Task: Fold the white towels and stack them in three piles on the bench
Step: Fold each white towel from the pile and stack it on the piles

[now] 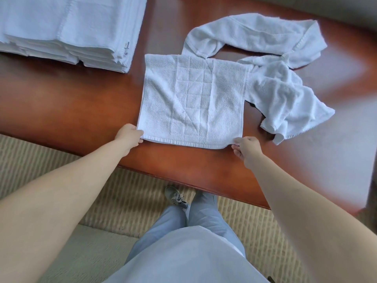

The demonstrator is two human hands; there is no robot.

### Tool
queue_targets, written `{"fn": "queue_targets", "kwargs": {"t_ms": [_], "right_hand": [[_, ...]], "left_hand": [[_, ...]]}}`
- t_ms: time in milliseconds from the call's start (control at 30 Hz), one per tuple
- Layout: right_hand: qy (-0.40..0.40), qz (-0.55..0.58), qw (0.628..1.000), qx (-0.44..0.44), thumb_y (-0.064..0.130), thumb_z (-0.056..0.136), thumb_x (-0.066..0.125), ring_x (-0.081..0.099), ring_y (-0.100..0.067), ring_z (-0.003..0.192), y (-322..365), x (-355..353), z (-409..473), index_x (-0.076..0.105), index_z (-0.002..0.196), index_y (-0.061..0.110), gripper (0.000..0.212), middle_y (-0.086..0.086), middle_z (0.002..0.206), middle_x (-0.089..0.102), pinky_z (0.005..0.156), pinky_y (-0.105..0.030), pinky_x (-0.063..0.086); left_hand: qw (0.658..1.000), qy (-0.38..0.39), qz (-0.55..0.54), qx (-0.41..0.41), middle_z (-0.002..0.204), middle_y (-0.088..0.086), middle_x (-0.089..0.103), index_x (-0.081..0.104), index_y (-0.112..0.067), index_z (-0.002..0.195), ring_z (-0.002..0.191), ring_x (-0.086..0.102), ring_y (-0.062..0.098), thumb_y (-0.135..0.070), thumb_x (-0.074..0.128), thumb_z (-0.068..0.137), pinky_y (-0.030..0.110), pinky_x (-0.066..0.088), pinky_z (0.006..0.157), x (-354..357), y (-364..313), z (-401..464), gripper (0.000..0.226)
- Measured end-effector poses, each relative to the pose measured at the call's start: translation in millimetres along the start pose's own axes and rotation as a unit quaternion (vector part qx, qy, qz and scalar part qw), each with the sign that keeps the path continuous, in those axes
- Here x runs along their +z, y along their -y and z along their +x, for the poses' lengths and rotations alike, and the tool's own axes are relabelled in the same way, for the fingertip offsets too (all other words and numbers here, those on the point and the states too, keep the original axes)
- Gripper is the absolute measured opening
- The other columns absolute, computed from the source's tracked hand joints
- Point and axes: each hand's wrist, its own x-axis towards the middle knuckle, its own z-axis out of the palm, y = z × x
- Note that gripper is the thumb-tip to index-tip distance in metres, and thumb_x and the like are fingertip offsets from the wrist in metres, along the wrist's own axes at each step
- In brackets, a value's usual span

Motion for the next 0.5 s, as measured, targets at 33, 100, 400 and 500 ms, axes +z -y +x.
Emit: {"fn": "queue_targets", "kwargs": {"t_ms": [33, 100, 400, 500], "right_hand": [[-0.003, -0.01, 1.0, -0.012, 0.011, 0.091, 0.067, 0.066, -0.011, 0.066, 1, -1, -3, 0.048, 0.085, 0.016, 0.02, -0.012, 0.091, 0.071, 0.055, -0.022, 0.054], [-0.015, -0.023, 0.999, -0.036, 0.007, 0.09, 0.063, 0.062, -0.013, 0.063, 7, -6, -14, 0.047, 0.096, 0.015, 0.019, -0.013, 0.09, 0.071, 0.056, -0.025, 0.052], [0.008, 0.087, 0.988, -0.128, 0.013, 0.089, 0.06, 0.041, -0.01, 0.041, 90, -52, -104, 0.058, 0.084, 0.017, 0.007, 0.0, 0.062, 0.05, 0.042, -0.021, 0.034], [0.029, 0.176, 0.968, -0.177, 0.013, 0.089, 0.062, 0.042, -0.007, 0.04, 126, -64, -152, 0.058, 0.084, 0.017, 0.007, 0.003, 0.055, 0.046, 0.039, -0.018, 0.03]], "left_hand": [[1.0, 0.001, -0.011, 0.0, 0.1, -0.004, 0.058, 0.052, -0.014, 0.109, 0.085, 0.068, 0.012, -0.019, 0.056, 0.102, 0.037, 0.059, 0.088, -2, -1, -4, 0.01], [0.999, 0.0, -0.033, 0.004, 0.101, -0.002, 0.061, 0.052, -0.015, 0.11, 0.085, 0.069, 0.012, -0.018, 0.053, 0.103, 0.034, 0.059, 0.083, -9, -8, -16, 0.008], [0.971, 0.031, -0.23, 0.056, 0.077, 0.005, 0.072, 0.068, -0.025, 0.108, 0.066, 0.062, 0.015, -0.013, 0.055, 0.095, 0.028, 0.056, 0.07, -81, -73, -101, 0.022], [0.94, 0.046, -0.328, 0.086, 0.063, -0.001, 0.065, 0.073, -0.016, 0.092, 0.057, 0.055, 0.011, -0.015, 0.058, 0.091, 0.023, 0.052, 0.067, -111, -103, -141, 0.015]]}}
